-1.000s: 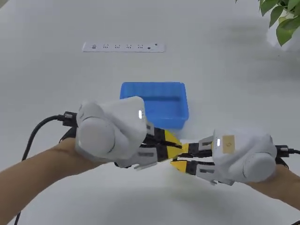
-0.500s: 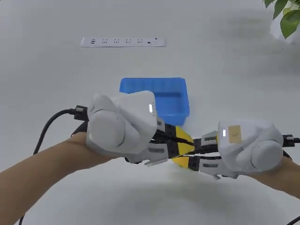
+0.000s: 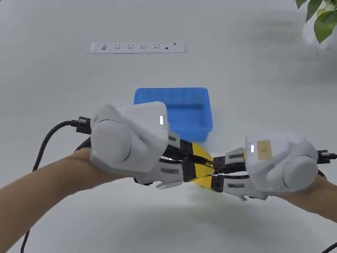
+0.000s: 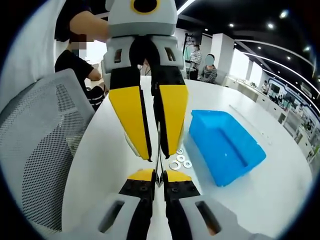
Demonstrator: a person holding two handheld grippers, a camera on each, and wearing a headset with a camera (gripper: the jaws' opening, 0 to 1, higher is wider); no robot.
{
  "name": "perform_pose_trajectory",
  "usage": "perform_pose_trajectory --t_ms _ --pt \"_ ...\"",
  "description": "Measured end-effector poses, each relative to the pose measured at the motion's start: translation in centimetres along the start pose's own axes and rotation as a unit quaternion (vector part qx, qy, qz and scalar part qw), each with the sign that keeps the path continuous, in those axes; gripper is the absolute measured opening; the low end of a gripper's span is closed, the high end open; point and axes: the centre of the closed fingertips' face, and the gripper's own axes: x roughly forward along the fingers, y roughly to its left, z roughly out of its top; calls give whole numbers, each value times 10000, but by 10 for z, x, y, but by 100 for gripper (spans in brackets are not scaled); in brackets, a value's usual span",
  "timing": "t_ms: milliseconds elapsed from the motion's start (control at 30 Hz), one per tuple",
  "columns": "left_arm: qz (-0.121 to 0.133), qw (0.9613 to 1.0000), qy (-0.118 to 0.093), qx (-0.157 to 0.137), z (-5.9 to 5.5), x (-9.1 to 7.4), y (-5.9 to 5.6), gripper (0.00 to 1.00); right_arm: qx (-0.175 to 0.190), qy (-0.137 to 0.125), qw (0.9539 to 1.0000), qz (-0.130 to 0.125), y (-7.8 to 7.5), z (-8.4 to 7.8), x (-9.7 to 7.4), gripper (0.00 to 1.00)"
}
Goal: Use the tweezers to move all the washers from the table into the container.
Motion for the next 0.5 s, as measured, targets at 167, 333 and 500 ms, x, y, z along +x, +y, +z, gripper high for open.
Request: perform_pose_trajectory --t_ms 167,333,500 --pt "-4 9999 -8 113 0 -1 1 6 9 5 10000 27 1 0 0 7" --pt "-72 9996 23 260 0 -2 0 6 4 17 10000 35 1 0 0 7" --pt "-86 9989 81 464 -2 -3 -1 5 -127 57 9999 16 3 0 0 8"
